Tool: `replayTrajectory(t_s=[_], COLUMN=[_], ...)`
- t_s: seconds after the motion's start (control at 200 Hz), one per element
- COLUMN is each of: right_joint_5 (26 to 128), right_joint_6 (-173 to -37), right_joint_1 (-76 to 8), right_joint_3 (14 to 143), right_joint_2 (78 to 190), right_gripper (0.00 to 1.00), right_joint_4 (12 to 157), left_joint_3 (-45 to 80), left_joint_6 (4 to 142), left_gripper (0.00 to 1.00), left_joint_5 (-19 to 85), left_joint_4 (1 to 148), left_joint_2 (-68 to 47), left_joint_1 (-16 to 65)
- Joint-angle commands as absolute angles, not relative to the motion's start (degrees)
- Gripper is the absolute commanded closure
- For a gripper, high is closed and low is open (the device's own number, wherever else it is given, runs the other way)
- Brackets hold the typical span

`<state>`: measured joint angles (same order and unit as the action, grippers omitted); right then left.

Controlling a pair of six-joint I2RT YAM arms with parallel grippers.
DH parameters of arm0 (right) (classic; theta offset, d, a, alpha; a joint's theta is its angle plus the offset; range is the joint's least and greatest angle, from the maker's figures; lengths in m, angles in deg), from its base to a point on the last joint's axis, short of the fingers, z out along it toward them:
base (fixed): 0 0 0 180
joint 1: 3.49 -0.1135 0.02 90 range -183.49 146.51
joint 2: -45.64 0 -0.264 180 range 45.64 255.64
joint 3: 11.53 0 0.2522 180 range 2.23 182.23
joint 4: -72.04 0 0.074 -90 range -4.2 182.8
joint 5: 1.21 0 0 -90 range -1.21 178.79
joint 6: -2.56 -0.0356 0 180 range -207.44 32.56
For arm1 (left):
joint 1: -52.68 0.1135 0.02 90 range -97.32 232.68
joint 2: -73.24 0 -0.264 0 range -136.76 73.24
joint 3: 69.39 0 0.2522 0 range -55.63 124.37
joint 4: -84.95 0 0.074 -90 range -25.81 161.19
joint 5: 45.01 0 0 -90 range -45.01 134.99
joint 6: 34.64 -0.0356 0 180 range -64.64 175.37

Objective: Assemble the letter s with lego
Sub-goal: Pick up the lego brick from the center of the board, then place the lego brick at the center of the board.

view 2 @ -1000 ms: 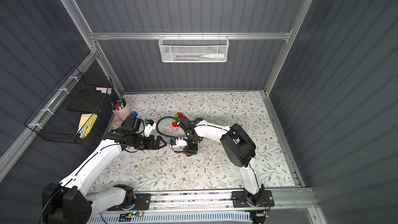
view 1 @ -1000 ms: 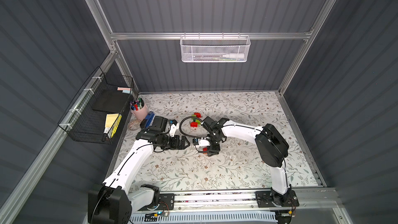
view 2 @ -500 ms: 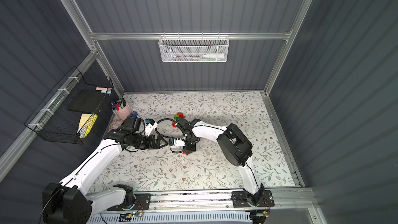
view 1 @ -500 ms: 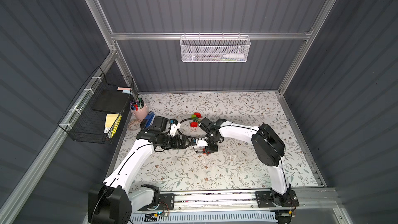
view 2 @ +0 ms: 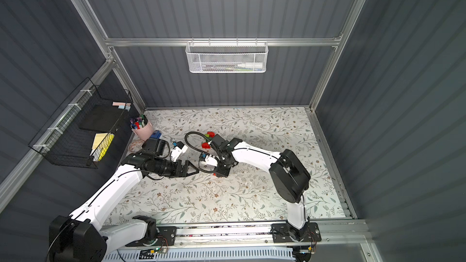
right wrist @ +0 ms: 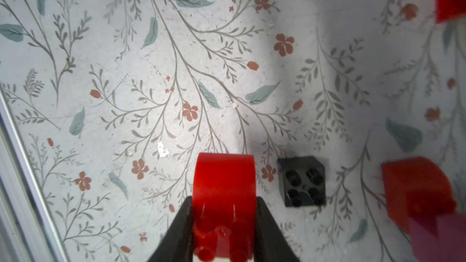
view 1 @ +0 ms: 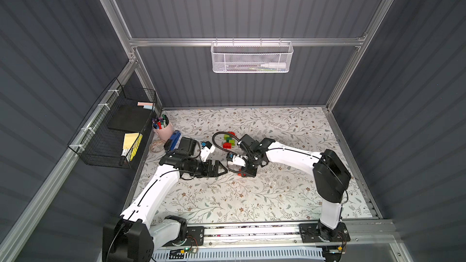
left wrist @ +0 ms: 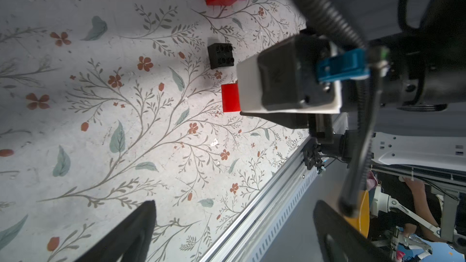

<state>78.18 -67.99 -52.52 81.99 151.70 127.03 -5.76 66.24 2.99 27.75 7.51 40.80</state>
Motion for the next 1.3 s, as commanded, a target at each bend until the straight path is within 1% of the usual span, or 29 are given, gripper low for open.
replayTrajectory(t_s=[0.0, 0.065, 0.135, 0.2, 0.265, 0.325, 0.415, 0.525, 0.595, 0.675, 0.8, 0.88, 1.046, 1.101, 1.171, 1.211, 1.296], right_joint_5=[84.03, 86.82, 86.59, 90.17, 93.95, 95.8, 97.94, 102.5, 103.09, 99.38, 93.29, 93.0, 93.48, 93.22, 92.95, 92.62, 91.89], right_joint_6=[-88.23, -98.51, -107.45, -118.27, -130.15, -140.07, -153.85, -166.16, -172.21, -176.63, -183.45, -186.07, -187.26, -187.36, -187.53, -187.54, -187.48], right_joint_1=[-52.71, -52.75, -53.3, -53.93, -53.94, -54.1, -54.66, -54.65, -54.56, -54.64, -54.64, -54.8, -55.41, -55.51, -55.69, -55.78, -55.95], right_joint_3=[79.27, 77.51, 75.23, 74.18, 73.92, 75.14, 74.67, 74.47, 74.58, 74.08, 69.35, 67.5, 68.59, 69.44, 70.14, 70.12, 70.57], right_joint_2=[148.66, 146.13, 143.54, 141.97, 142.02, 142.72, 143.02, 143.27, 144.25, 146.64, 149.25, 149.9, 152.16, 153.19, 153.95, 154.09, 153.93], right_gripper=[0.79, 0.79, 0.79, 0.78, 0.76, 0.77, 0.72, 0.74, 0.75, 0.72, 0.73, 0.72, 0.69, 0.65, 0.51, 0.45, 0.4], right_joint_4=[129.25, 130.22, 129.9, 131.54, 134.18, 137.94, 139.24, 142.49, 144.09, 142.49, 134.24, 131.52, 129.88, 130.33, 130.09, 129.1, 127.2], left_joint_3=[-6.74, -6.84, -7.2, -7.4, -7.25, -7.13, -7.17, -7.0, -6.47, -6.3, -6.51, -6.7, -7.39, -7.49, -7.4, -7.46, -7.35], left_joint_6=[68.09, 68.58, 68.55, 68.64, 68.62, 68.66, 68.46, 68.4, 68.07, 68.0, 68.0, 67.76, 67.71, 67.67, 67.54, 67.41, 67.25], left_gripper=[0.0, 0.0, 0.01, 0.0, 0.0, 0.0, 0.0, 0.01, 0.0, 0.01, 0.0, 0.0, 0.0, 0.0, 0.0, 0.0, 0.0], left_joint_5=[-2.01, -2.46, -2.64, -2.82, -2.57, -2.03, -1.25, -0.72, 0.49, 0.9, 1.31, 1.76, 1.96, 2.0, 2.1, 2.19, 1.99], left_joint_4=[28.33, 28.56, 28.51, 28.76, 28.8, 28.82, 29.41, 30.05, 29.97, 30.13, 30.5, 30.36, 30.67, 30.76, 30.84, 30.93, 31.02], left_joint_2=[9.17, 9.25, 9.33, 9.32, 8.81, 8.23, 7.05, 6.36, 6.03, 5.66, 5.54, 6.06, 6.27, 6.09, 6.01, 5.87, 5.51], left_joint_1=[41.08, 41.08, 41.08, 41.08, 41.05, 41.08, 41.08, 41.08, 41.08, 41.08, 41.04, 41.08, 41.08, 41.05, 41.08, 41.06, 41.08])
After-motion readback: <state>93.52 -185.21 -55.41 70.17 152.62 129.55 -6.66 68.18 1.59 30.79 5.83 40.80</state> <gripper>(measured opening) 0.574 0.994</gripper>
